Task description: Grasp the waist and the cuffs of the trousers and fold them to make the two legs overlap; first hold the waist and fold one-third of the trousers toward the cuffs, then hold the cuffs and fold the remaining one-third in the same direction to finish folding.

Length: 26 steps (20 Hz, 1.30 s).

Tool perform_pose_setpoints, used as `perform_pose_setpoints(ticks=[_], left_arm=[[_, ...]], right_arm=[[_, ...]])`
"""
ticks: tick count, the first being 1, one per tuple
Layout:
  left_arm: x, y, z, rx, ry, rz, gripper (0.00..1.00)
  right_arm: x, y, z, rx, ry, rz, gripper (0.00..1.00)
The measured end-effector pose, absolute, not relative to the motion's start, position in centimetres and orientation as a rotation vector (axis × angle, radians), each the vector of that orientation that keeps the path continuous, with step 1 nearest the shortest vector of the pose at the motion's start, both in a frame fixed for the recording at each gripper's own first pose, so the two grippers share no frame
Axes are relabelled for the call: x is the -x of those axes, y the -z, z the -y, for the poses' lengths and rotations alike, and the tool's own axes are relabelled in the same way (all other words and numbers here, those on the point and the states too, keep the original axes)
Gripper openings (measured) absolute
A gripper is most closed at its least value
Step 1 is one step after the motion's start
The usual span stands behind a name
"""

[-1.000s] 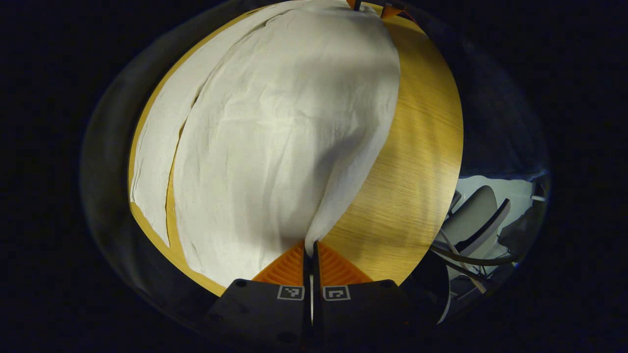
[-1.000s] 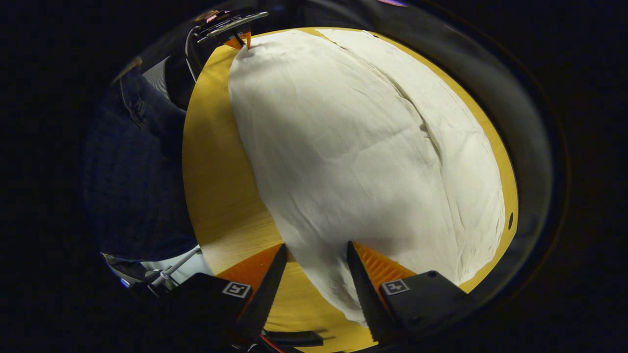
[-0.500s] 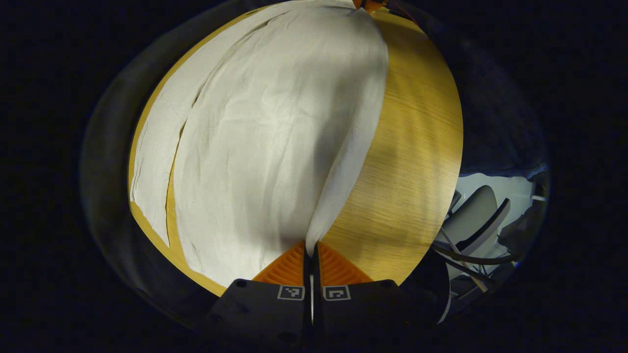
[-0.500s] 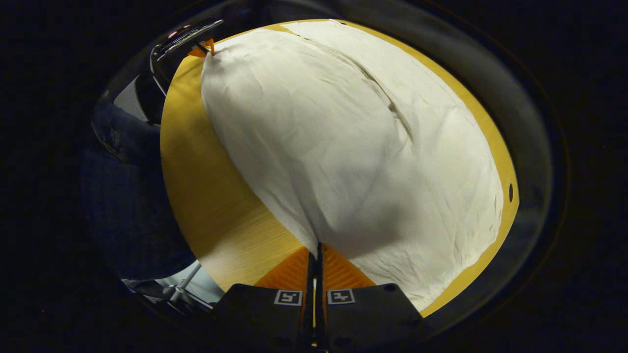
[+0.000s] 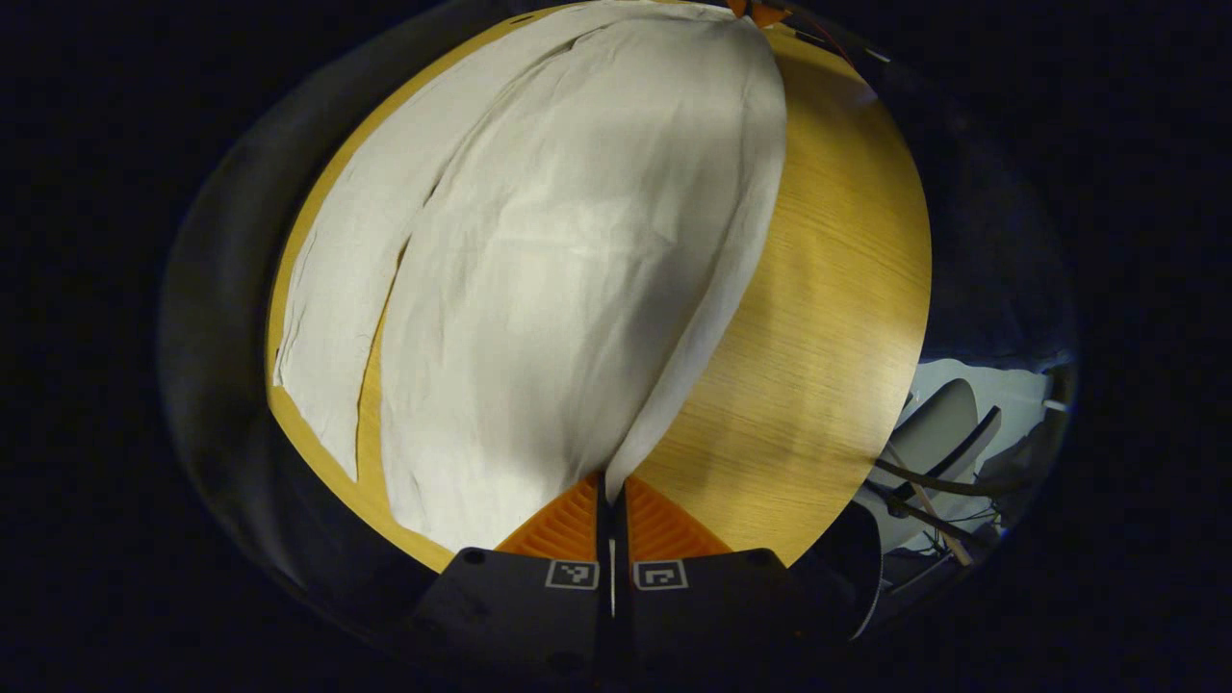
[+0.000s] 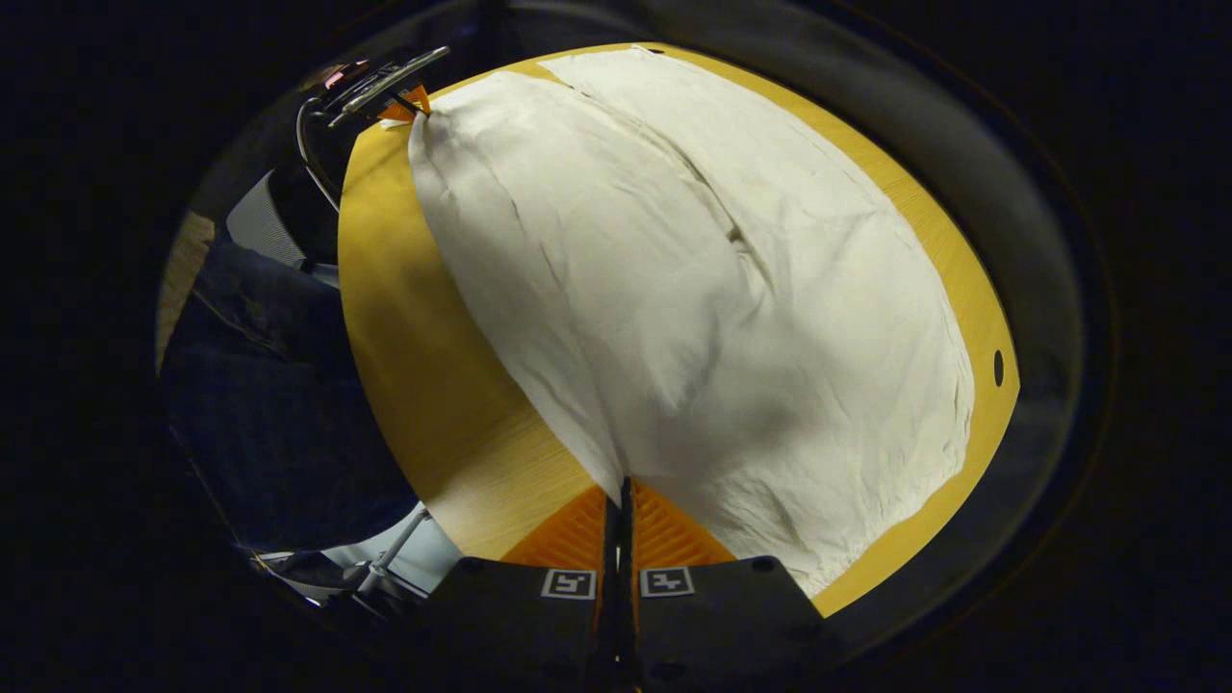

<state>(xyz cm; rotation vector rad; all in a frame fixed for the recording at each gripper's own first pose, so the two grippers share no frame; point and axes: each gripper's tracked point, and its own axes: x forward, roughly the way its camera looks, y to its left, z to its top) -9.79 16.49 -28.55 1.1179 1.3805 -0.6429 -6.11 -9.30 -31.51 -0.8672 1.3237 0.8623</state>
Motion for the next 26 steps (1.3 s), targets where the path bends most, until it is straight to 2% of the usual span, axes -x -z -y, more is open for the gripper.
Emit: perform_pose_setpoints(ticks=[4, 7, 14, 20, 21, 23, 26], left_arm=[[7.3, 26.0, -16.7, -1.154, 0.618, -1.346, 0.0], [4.1, 23.6, -16.9, -1.143, 0.541, -1.308, 0.0], [-7.2, 20.4, -15.8, -1.137, 0.38, -1.209, 0.0], [-19.6, 21.4, -15.0, -1.211, 0.329, -1.198, 0.0], [-19.2, 19.9, -18.4, -1.22, 0.325, -1.196, 0.0], [-22.9, 21.7, -16.1, -1.243, 0.313, -1.189, 0.0], [-28.2, 23.2, -16.6, -1.292, 0.324, -1.172, 0.0]], right_arm=[[1.7, 28.4, 8.6, 0.813, -0.815, -1.313, 0.02], [-3.1, 26.9, 8.1, 0.761, -0.743, -1.28, 0.02], [-12.8, 26.1, 6.3, 0.786, -0.696, -1.199, 0.02], [-18.9, 26.5, 4.6, 0.796, -0.681, -1.131, 0.02], [-19.6, 26.7, 4.7, 0.814, -0.679, -1.113, 0.02], [-20.8, 26.9, 4.5, 0.815, -0.663, -1.094, 0.02], [-22.9, 28.0, 4.9, 0.792, -0.635, -1.098, 0.02]])
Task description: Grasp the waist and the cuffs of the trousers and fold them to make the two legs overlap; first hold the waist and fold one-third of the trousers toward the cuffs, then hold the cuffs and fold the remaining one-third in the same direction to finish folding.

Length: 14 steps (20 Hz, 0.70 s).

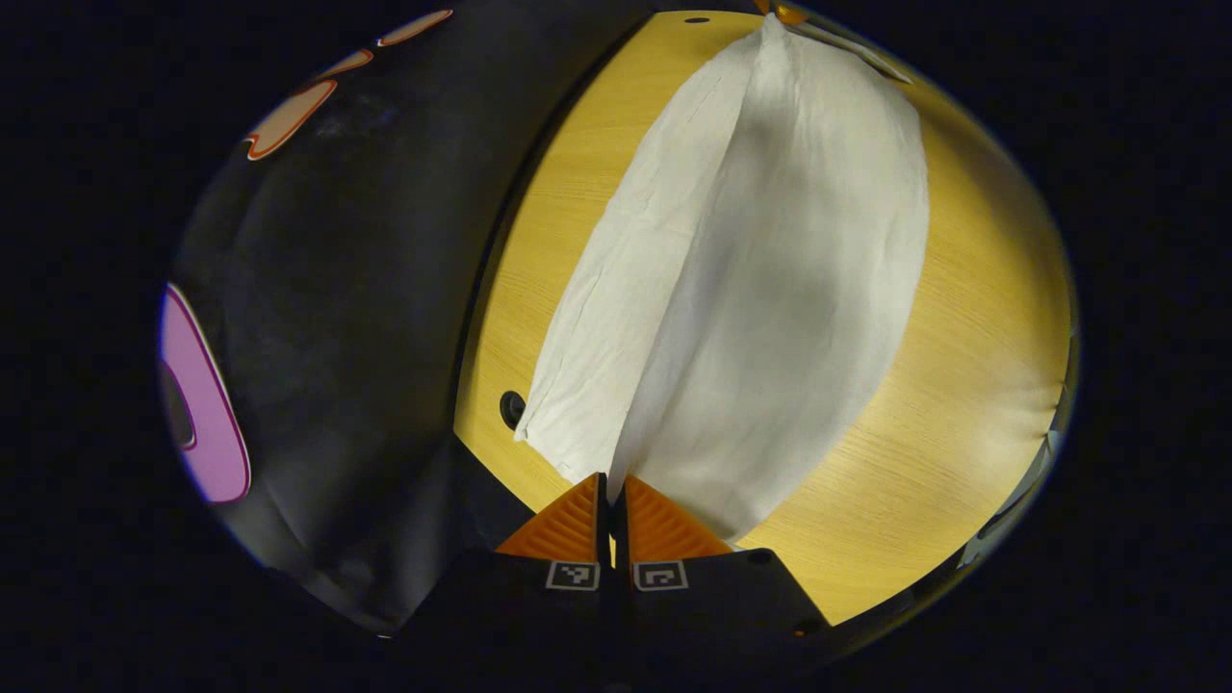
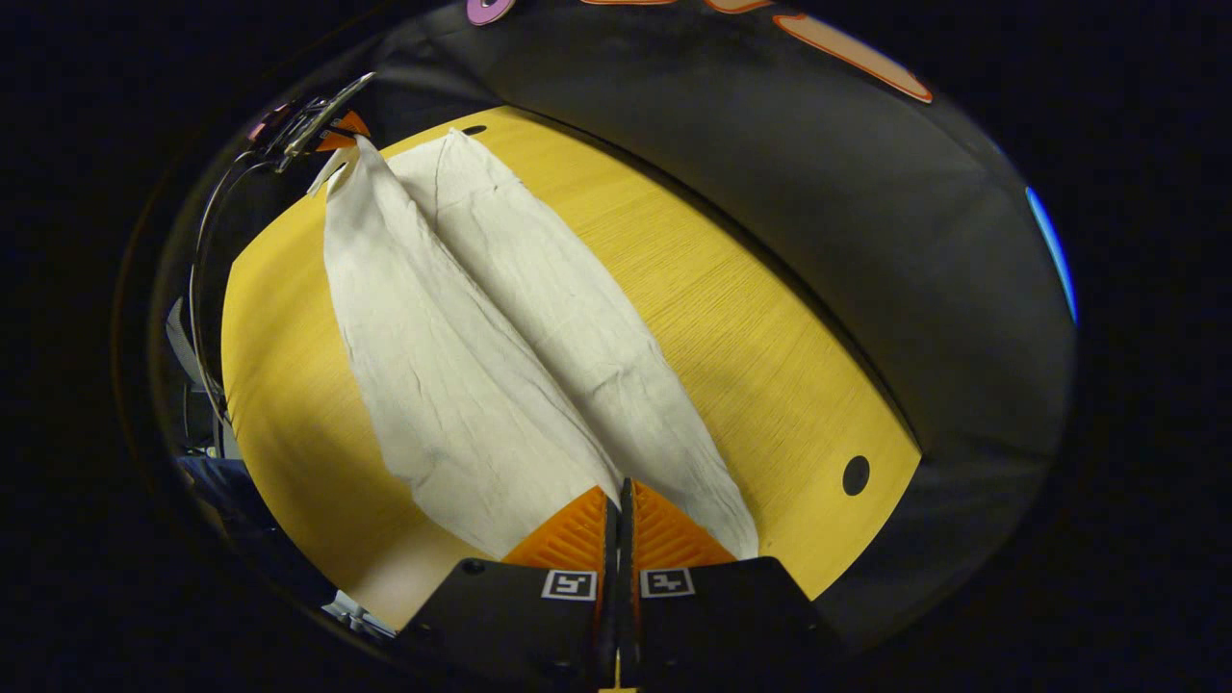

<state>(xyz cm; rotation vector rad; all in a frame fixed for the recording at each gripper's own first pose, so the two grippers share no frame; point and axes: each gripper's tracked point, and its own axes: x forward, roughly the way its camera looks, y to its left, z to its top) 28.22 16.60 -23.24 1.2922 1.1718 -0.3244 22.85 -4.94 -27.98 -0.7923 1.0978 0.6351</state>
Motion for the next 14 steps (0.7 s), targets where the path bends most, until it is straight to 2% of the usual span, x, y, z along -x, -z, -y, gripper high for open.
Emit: perform_pose_setpoints(ticks=[4, 11, 13, 14], left_arm=[[-34.4, 26.8, -16.5, -1.331, 0.318, -1.146, 0.0], [-37.6, 32.8, -17.5, -1.302, 0.27, -1.105, 0.0], [-38.0, 33.2, -17.2, -1.277, 0.25, -1.077, 0.0], [-38.1, 33.3, -17.2, -1.254, 0.24, -1.063, 0.06]], right_arm=[[-26.2, 30.6, 5.4, 0.779, -0.585, -1.069, 0.02], [-28.3, 34.8, 5.6, 0.812, -0.583, -1.019, 0.0], [-28.2, 34.9, 5.5, 0.82, -0.59, -1.008, 0.03], [-28.2, 34.8, 5.5, 0.814, -0.589, -1.005, 0.04]])
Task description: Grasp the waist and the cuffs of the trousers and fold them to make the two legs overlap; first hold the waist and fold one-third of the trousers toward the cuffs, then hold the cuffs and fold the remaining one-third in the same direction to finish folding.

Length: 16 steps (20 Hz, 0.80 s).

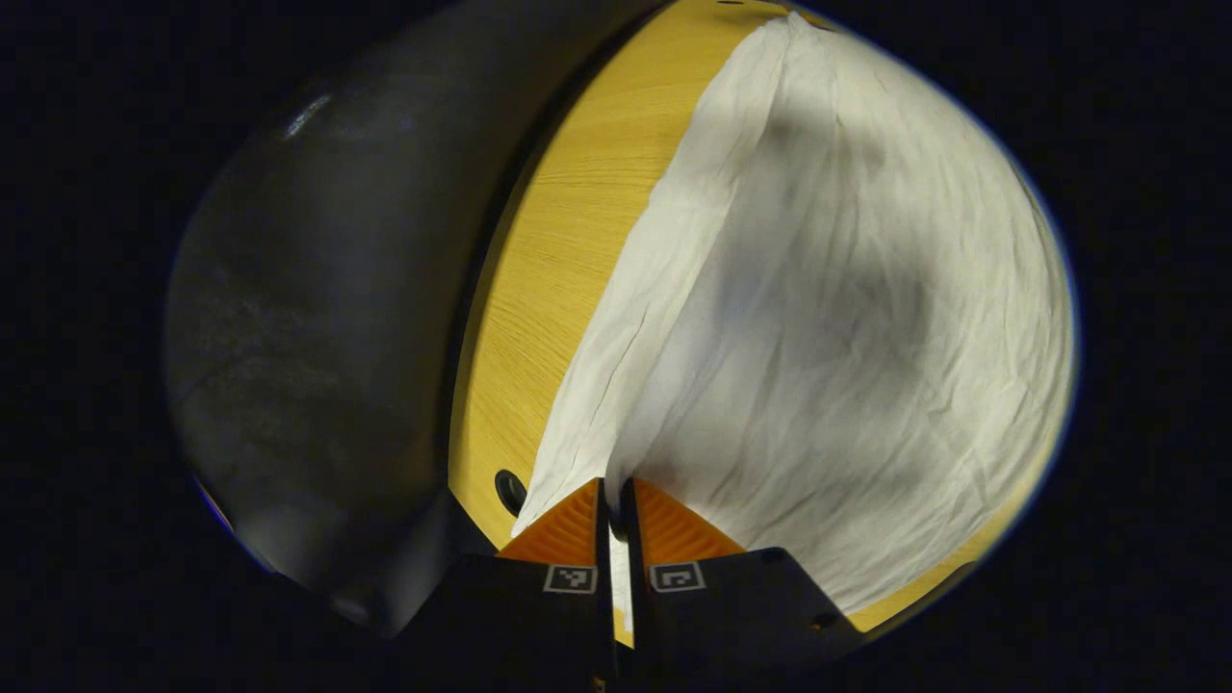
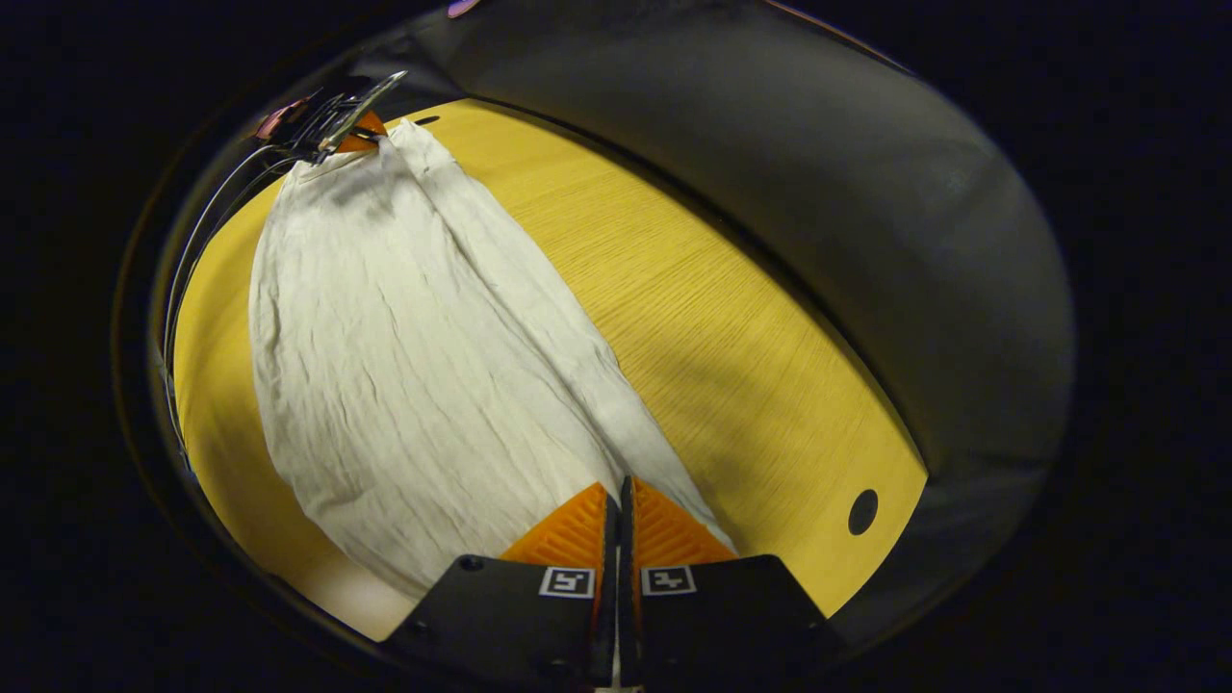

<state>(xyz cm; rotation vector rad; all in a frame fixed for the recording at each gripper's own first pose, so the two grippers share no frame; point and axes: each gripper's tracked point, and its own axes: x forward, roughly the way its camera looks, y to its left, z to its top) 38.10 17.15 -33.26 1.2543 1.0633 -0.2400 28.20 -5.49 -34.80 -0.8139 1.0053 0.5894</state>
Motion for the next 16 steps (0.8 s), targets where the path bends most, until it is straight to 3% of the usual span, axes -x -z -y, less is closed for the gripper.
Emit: perform_pose_setpoints(ticks=[1, 3, 6, 10, 11, 16], left_arm=[[-38.3, 33.3, -16.7, -1.228, 0.242, -1.033, 0.34], [-39.1, 31.9, -15.6, -1.19, 0.205, -0.936, 0.72], [-39.4, 28.8, -13.5, -1.075, 0.136, -0.784, 0.94], [-38.1, 23.6, -10.5, -0.94, 0.082, -0.622, 1.0], [-37.5, 22.5, -10.1, -0.912, 0.075, -0.599, 0.96], [-32.4, 18.5, -8.3, -0.76, 0.007, -0.526, 0.96]], right_arm=[[-28.0, 34.6, 5.2, 0.781, -0.592, -1.012, 0.05], [-27.6, 33.5, 4.6, 0.691, -0.578, -1.003, 0.27], [-28.0, 31.0, 4.6, 0.628, -0.55, -0.921, 0.97], [-26.9, 25.1, 6.6, 0.583, -0.469, -0.807, 0.99], [-26.4, 23.6, 7.7, 0.577, -0.439, -0.784, 0.98], [-21.9, 17.8, 15.5, 0.518, -0.263, -0.734, 0.98]])
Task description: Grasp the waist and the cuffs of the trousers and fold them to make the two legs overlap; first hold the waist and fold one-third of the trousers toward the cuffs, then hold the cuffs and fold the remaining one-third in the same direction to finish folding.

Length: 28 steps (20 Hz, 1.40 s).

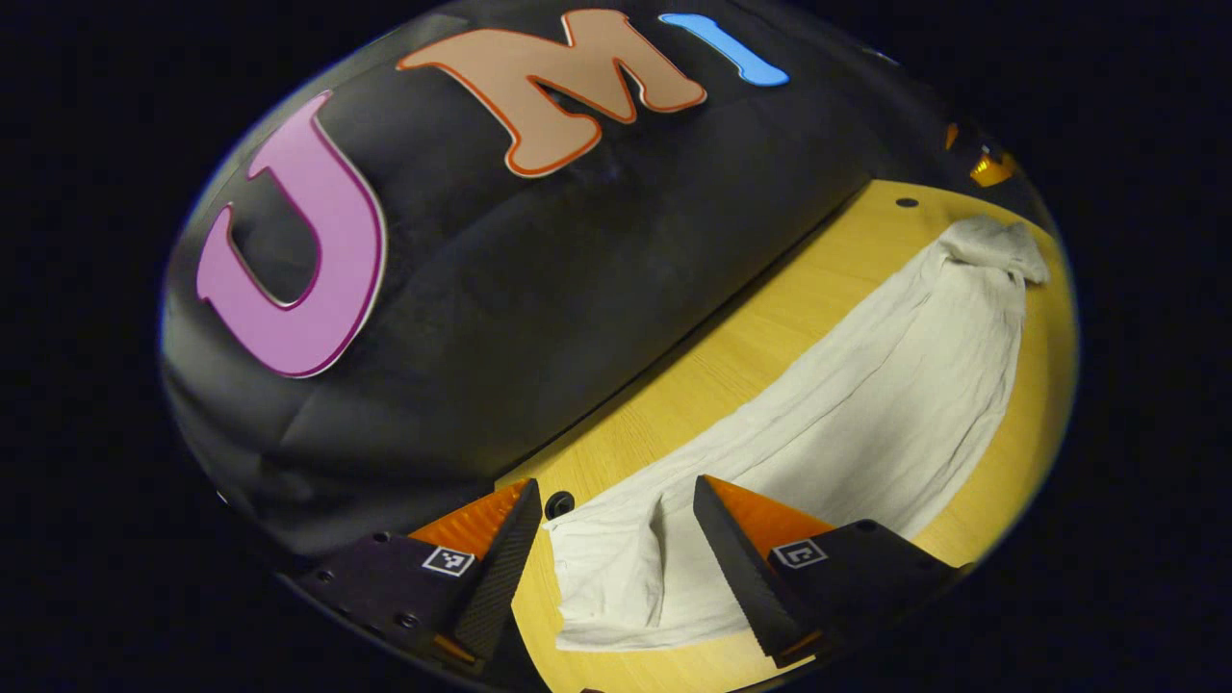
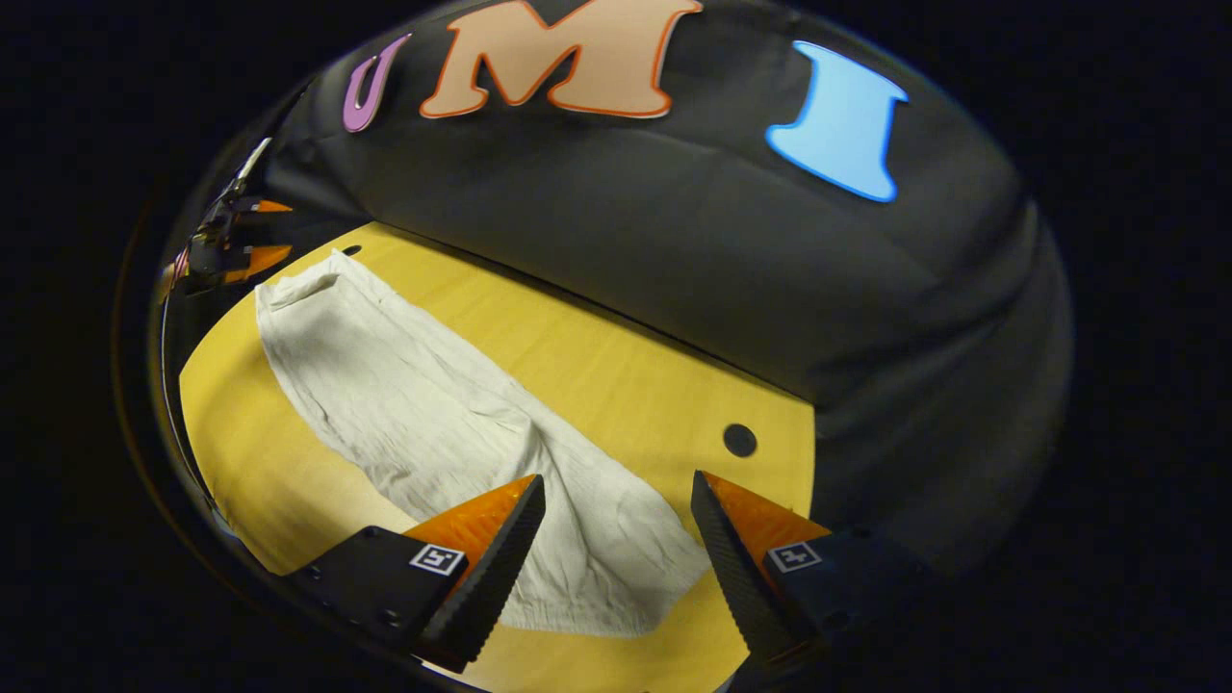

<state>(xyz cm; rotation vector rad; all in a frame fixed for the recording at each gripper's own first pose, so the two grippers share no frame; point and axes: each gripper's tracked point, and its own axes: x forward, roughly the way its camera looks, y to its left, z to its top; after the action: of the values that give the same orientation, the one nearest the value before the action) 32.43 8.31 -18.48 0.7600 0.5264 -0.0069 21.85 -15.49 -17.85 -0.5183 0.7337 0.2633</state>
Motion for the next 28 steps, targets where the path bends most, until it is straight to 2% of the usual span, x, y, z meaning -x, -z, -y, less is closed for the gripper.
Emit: perform_pose_setpoints(ticks=[5, 12, 19, 23, 27, 28], left_arm=[[-27.1, 16.5, -6.7, -0.635, -0.061, -0.469, 0.96], [-21.0, 16.4, -2.8, -0.501, -0.128, -0.446, 0.96], [-19.7, 16.4, -0.4, -0.513, -0.123, -0.435, 0.96], [-19.7, 16.5, 0.6, -0.505, -0.109, -0.434, 0.96], [-20.2, 17.0, 1.9, -0.478, -0.092, -0.438, 0.96], [-20.3, 17.2, 2.1, -0.472, -0.087, -0.438, 0.96]], right_arm=[[-16.1, 18.8, 23.4, 0.451, -0.115, -0.784, 0.98], [-11.4, 26.1, 28.9, 0.417, -0.058, -0.923, 0.98], [-12.8, 31.1, 28.4, 0.44, -0.148, -0.978, 0.98], [-13.6, 31.3, 26.1, 0.331, -0.236, -0.954, 0.96], [-14.6, 29.3, 25.2, 0.226, -0.287, -0.857, 0.93], [-15.0, 28.8, 24.7, 0.23, -0.305, -0.848, 0.97]])
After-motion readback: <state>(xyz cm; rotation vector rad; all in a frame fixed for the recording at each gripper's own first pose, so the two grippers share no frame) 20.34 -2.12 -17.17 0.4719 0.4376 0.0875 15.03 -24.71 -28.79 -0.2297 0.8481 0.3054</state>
